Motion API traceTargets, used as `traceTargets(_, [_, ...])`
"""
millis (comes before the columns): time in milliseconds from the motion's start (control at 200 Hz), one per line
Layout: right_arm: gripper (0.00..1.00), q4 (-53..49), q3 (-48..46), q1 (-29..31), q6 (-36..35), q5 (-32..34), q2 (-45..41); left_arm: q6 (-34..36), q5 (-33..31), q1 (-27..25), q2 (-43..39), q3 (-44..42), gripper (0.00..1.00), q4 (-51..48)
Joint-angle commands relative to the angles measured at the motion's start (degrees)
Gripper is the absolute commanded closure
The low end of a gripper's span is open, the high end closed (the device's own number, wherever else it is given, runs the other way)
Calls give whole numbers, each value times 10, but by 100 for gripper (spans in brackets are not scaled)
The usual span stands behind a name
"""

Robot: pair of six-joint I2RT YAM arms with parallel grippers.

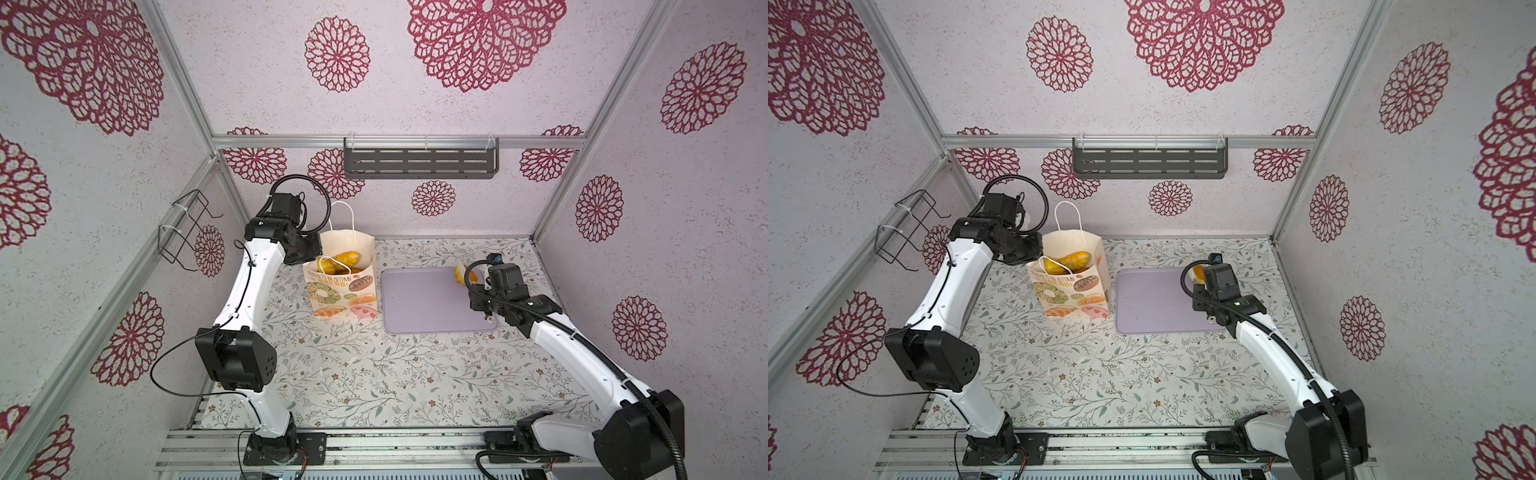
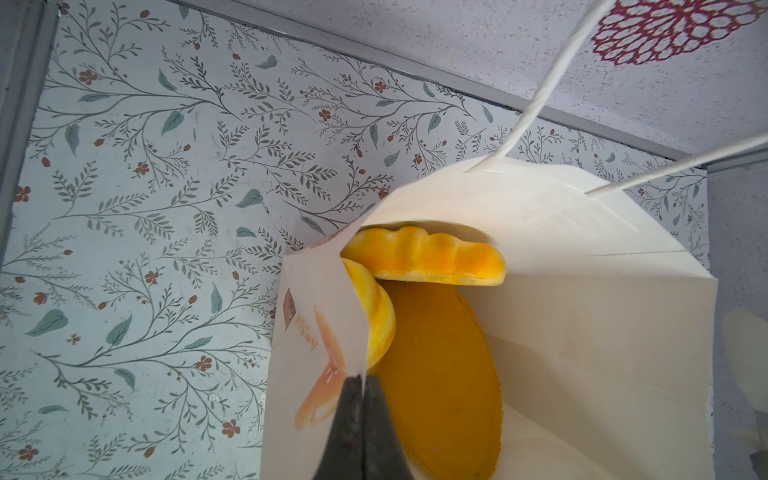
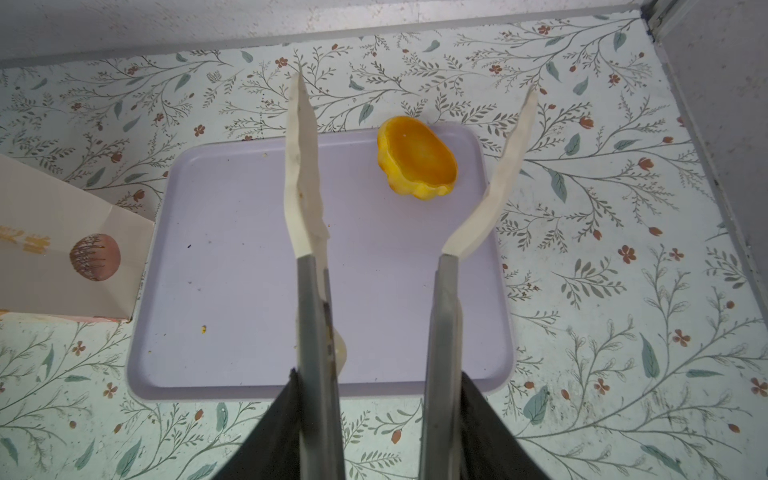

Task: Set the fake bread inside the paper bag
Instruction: 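Move the open tongs back over the last yellow bun on the tray, then lower the tongs around the yellow bun and close them with the right gripper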

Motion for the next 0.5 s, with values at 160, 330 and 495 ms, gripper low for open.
traceTargets(160, [45, 27, 8, -10, -28, -7, 35, 3, 4, -6, -19, 0, 100, 3])
traceTargets(330, [44, 23, 13, -13, -44, -7, 73, 3, 4, -6, -18, 0, 100, 4])
traceTargets(495, [44, 23, 22, -18, -60, -1, 109, 3, 3, -6, -18, 1, 100, 4])
